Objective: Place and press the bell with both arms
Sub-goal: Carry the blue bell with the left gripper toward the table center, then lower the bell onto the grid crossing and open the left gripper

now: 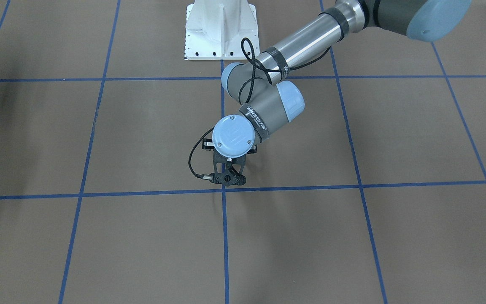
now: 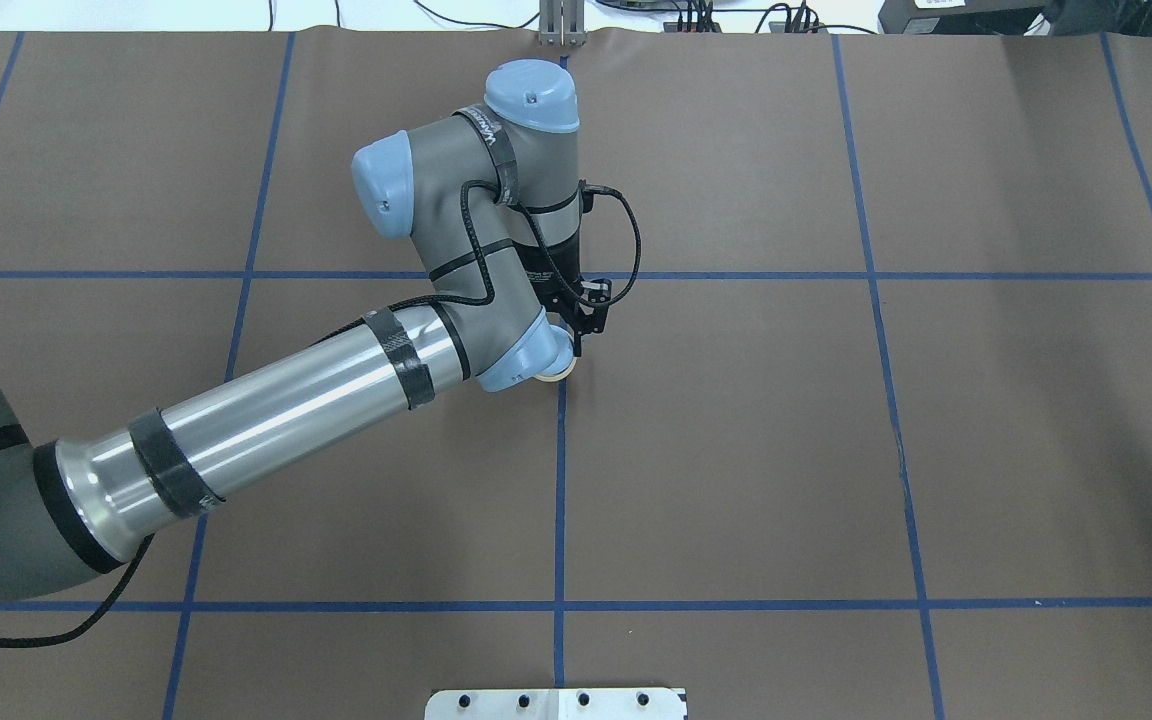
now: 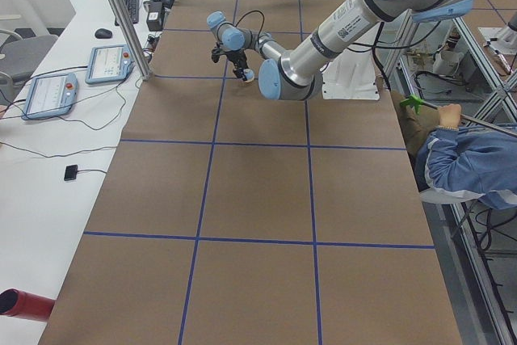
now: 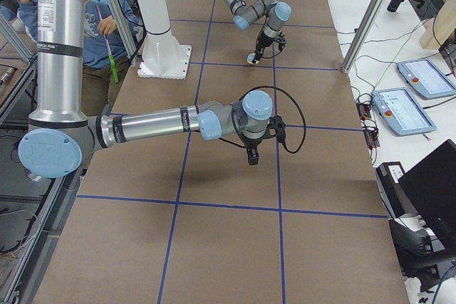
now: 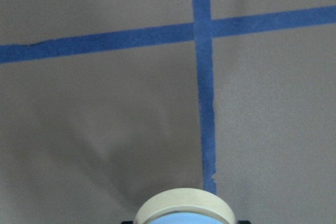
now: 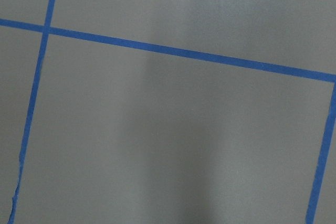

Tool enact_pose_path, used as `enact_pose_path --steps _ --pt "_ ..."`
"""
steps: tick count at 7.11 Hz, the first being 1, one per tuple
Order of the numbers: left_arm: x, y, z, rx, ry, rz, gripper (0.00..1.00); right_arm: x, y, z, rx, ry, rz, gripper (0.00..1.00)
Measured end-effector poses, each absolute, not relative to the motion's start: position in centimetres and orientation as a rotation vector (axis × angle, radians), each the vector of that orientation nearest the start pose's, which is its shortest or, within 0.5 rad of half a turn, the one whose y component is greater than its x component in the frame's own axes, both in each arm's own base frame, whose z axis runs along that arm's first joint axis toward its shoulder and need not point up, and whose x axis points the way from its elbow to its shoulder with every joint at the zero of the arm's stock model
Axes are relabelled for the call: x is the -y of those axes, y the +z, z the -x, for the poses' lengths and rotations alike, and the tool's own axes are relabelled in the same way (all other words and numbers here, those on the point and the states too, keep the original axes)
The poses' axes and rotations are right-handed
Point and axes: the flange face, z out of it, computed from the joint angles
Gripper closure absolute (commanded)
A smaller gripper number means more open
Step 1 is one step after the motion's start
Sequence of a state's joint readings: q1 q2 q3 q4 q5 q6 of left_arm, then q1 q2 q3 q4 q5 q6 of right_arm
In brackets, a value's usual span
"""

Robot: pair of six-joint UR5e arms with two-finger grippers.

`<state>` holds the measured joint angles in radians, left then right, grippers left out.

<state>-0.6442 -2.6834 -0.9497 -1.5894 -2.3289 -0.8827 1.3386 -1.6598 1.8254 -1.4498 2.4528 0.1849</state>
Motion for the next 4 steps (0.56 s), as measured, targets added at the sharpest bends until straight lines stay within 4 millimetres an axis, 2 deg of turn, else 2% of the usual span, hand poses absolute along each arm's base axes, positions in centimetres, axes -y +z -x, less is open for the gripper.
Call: enact_pose_path --steps 2,3,4 --pt "55.74 17.91 -64.94 -0.832 0.227 0.27 0.89 46.44 55.2 5.22 0.914 -0.169 -0.083 0.01" --pt "55.58 17.95 -65.16 -0.829 0.227 0.268 0.77 46.47 55.16 5.23 0.913 -0.168 -0.084 0.01" --pt "55.52 17.93 -65.24 -0.828 0.227 0.267 0.59 46.49 55.15 5.23 0.913 -0.168 -0.084 0.01"
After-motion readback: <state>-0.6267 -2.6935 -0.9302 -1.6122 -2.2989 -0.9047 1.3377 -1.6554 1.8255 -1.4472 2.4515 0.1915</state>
